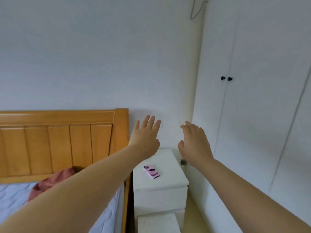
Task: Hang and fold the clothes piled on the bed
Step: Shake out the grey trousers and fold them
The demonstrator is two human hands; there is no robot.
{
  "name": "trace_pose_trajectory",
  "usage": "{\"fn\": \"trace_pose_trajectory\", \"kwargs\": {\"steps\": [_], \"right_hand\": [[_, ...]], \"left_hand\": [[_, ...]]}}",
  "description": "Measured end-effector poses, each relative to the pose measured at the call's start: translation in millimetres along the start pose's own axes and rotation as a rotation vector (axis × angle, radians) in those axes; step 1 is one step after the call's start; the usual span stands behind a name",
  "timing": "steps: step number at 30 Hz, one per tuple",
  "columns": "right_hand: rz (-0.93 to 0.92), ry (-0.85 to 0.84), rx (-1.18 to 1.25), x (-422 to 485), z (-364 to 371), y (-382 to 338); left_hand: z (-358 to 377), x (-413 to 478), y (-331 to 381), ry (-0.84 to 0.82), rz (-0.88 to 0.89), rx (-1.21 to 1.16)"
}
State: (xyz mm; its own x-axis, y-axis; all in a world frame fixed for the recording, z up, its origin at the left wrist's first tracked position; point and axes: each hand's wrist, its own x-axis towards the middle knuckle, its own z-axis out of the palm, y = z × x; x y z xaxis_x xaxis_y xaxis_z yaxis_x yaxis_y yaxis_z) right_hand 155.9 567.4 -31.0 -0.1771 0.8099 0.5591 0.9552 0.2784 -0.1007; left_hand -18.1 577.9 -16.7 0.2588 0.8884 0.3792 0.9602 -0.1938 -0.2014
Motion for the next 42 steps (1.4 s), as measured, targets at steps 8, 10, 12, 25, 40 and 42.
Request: {"fn": "trace_pose_trajectory", "kwargs": {"steps": [8,10,12,25,40,42], "right_hand": [[-0.16,-0.122,0.115,-81.6,219.4,-104.5],[-0.175,-0.166,0.13,-104.2,262.7,-137.0],[-0.171,-0.225,0.157,-127.6,296.5,-171.5],[-0.177,-0.559,0.163,-262.0,392.3,-345.4],[-0.242,-0.77,0.256,-349.6,446.2,-460.2],[-0.274,-0.775,0.287,-357.2,447.1,-459.7]], "left_hand": [[197.0,-130.2,-67.9,-0.169,-0.152,0.019],[234.3,-167.5,-87.1,-0.185,-0.185,-0.002],[263.0,-208.3,-106.8,-0.204,-0.228,-0.032],[363.1,-439.3,-216.8,-0.414,-0.549,-0.173],[462.0,-608.9,-309.8,-0.842,-1.113,-0.292],[466.9,-612.0,-316.5,-0.823,-1.158,-0.34]]}}
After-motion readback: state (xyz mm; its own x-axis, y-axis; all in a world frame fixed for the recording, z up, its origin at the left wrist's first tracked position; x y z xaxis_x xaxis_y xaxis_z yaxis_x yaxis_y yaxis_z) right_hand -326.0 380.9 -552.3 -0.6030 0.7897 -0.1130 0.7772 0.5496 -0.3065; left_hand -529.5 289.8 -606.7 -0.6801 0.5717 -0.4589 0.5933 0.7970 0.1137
